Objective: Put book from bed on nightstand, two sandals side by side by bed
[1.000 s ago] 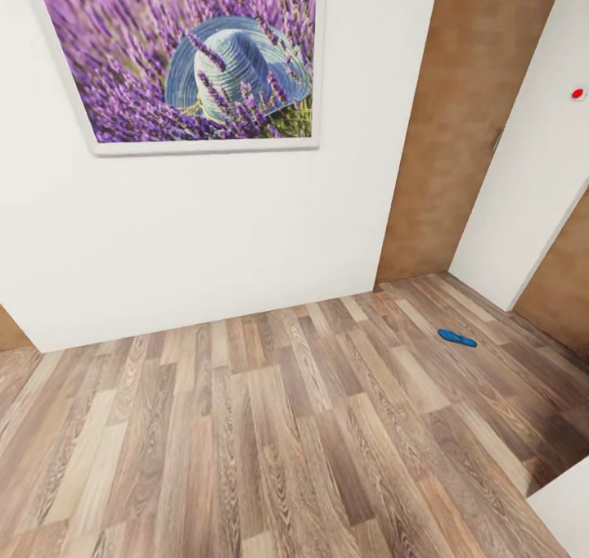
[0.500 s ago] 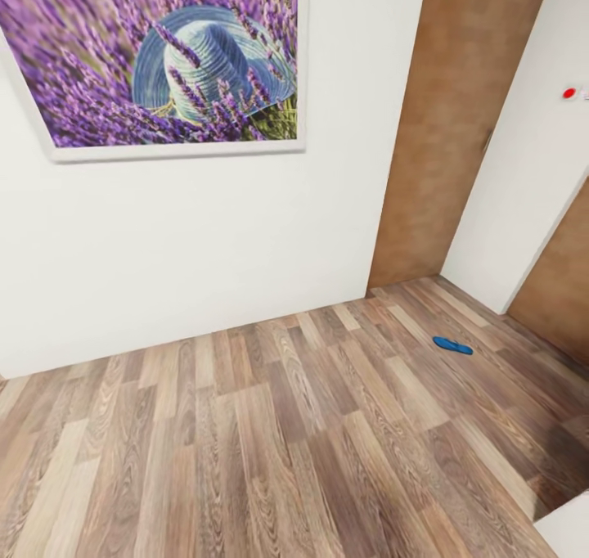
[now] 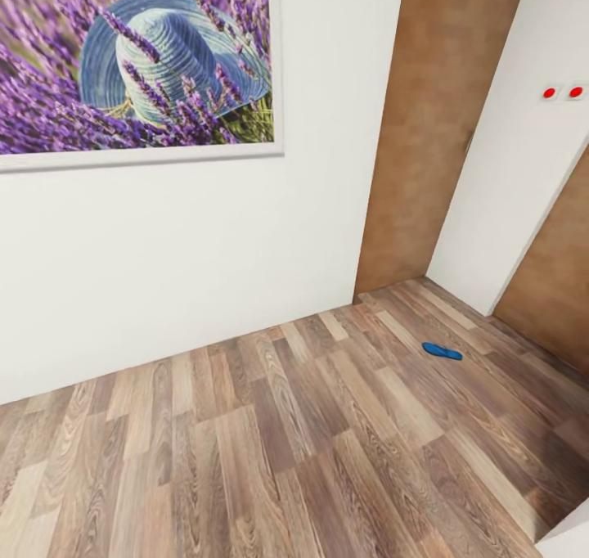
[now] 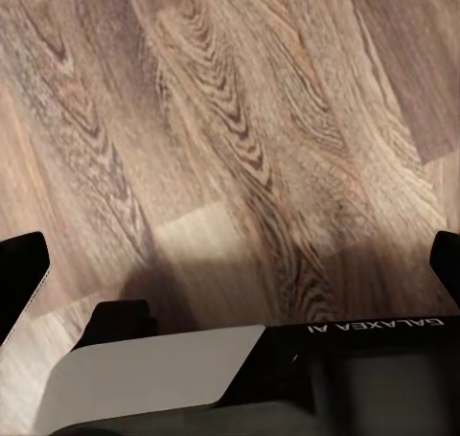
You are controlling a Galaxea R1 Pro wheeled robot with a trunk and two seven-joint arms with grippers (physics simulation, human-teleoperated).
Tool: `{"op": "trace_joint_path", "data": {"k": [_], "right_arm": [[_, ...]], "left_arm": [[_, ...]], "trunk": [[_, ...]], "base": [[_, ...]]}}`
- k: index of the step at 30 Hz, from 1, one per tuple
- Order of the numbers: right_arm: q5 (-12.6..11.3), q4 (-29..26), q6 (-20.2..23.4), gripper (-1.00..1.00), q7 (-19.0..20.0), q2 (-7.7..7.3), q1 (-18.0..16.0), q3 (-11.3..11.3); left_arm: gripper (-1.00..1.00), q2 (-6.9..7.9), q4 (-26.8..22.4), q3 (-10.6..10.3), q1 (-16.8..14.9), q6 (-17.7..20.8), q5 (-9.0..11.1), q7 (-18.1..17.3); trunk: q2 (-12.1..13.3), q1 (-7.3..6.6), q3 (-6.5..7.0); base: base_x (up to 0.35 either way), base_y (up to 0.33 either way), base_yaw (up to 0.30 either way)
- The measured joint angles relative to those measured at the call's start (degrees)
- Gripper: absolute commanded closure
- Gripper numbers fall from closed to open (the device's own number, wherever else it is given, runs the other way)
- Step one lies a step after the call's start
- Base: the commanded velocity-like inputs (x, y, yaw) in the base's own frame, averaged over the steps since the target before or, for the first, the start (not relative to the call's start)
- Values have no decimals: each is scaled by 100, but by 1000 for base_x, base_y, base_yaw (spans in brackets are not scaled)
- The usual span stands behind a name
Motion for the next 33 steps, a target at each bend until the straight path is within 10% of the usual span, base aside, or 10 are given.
{"op": "trace_joint_path", "data": {"k": [33], "right_arm": [[0, -3, 0, -100, 0, -2, 1, 0]], "left_arm": [[-100, 0, 2, -4, -1, -2, -2, 0]], "trunk": [[0, 0, 0]], "base": [[310, -41, -195]]}}
